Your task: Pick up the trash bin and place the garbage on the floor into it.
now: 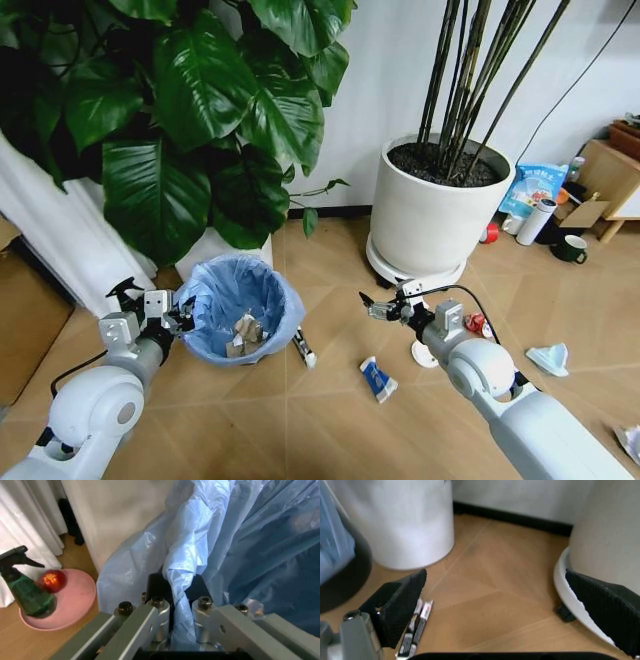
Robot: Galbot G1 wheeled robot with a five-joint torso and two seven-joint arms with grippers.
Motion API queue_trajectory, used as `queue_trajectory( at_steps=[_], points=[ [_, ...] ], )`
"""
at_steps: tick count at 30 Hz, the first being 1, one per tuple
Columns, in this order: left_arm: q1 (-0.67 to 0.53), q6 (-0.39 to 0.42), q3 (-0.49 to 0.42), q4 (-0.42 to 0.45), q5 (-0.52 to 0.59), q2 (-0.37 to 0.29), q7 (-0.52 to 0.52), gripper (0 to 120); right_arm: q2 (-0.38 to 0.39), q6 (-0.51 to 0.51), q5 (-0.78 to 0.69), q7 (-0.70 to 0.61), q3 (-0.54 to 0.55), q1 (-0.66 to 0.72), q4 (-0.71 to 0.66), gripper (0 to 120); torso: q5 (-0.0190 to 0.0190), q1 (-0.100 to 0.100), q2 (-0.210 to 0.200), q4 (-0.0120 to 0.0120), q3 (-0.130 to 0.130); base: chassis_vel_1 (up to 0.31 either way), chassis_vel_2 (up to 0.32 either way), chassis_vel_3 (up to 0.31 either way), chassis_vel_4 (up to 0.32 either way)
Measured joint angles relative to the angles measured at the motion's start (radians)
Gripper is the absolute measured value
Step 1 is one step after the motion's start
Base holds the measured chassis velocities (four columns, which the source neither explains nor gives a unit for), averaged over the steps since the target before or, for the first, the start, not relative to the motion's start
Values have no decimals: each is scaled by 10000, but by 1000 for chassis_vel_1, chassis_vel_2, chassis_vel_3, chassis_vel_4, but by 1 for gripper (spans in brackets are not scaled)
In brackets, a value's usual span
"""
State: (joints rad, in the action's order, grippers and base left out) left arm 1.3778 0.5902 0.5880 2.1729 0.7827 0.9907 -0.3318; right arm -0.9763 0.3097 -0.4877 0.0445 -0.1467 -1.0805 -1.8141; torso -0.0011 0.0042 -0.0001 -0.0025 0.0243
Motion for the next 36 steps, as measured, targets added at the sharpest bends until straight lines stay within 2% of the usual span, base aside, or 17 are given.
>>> queue_trajectory(
  at_steps=[6,9,10,13,14,17,18,22,36],
  points=[
    [96,121,178,-4,-2,57,-81,0,-354,-52,96,47,1124,646,1218,100,2,-6,1,2,-4,35,-27,-19,18],
    [400,168,472,81,0,58,-78,0,-1025,-136,218,178,2147,1237,2558,100,1,-6,1,3,-5,15,-13,-19,10],
    [400,168,472,81,0,58,-78,0,-1025,-136,218,178,2147,1237,2558,100,1,-6,1,3,-5,0,0,0,0],
    [541,209,675,172,46,38,-81,0,-2061,-291,493,362,2750,1698,3756,100,3,-5,1,2,-3,0,0,0,0],
    [541,209,675,172,46,38,-81,0,-2061,-291,493,362,2750,1698,3756,100,3,-5,1,2,-3,0,0,0,0],
    [626,222,781,218,145,-38,-76,0,-3001,-655,1016,670,3241,2183,5056,100,-1,-4,0,6,-3,0,0,0,0],
    [626,222,781,218,145,-38,-76,0,-3001,-655,1016,670,3241,2183,5056,100,-1,-4,0,6,-3,0,0,0,0],
    [609,221,798,242,246,-162,-76,0,-3784,-1005,1736,903,3314,2644,6715,100,-1,-4,0,4,-3,0,0,0,0],
    [523,159,845,269,400,-277,-82,0,-4617,-1620,2742,1513,2997,3294,8941,100,2,-4,0,2,-2,0,0,0,0]
  ],
)
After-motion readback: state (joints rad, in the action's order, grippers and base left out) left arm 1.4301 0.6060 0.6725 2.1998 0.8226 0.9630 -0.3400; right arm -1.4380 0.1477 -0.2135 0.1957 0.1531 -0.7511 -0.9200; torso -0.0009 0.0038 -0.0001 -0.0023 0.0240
